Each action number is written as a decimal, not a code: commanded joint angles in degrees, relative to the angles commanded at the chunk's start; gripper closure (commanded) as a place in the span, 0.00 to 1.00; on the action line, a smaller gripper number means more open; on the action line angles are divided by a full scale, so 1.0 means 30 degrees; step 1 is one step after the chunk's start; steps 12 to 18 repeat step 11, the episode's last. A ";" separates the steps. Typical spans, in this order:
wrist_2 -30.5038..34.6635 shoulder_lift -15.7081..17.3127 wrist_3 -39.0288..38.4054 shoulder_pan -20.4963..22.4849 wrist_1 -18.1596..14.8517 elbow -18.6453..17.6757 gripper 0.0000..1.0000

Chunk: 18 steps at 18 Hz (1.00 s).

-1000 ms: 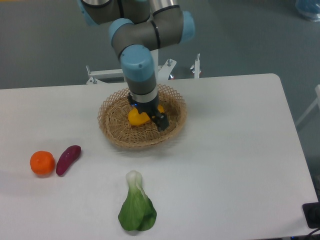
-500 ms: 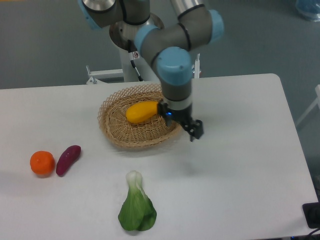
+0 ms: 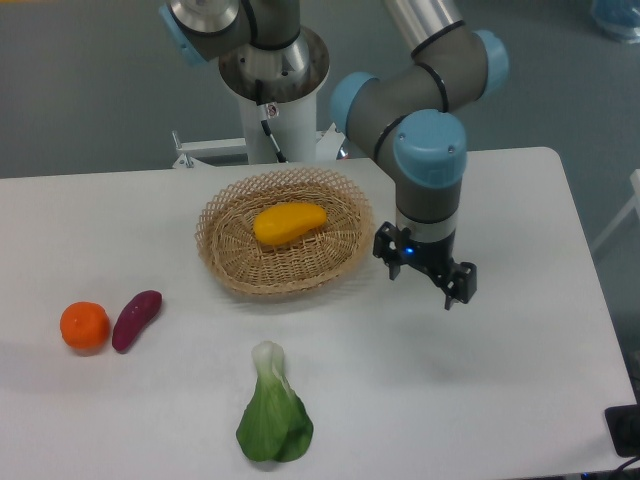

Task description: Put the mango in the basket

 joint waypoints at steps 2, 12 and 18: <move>0.0000 -0.0293 0.0468 0.0234 0.0000 0.0294 0.00; 0.0000 -0.0792 0.1291 0.0616 0.0000 0.0940 0.00; 0.0000 -0.0792 0.1291 0.0616 0.0000 0.0940 0.00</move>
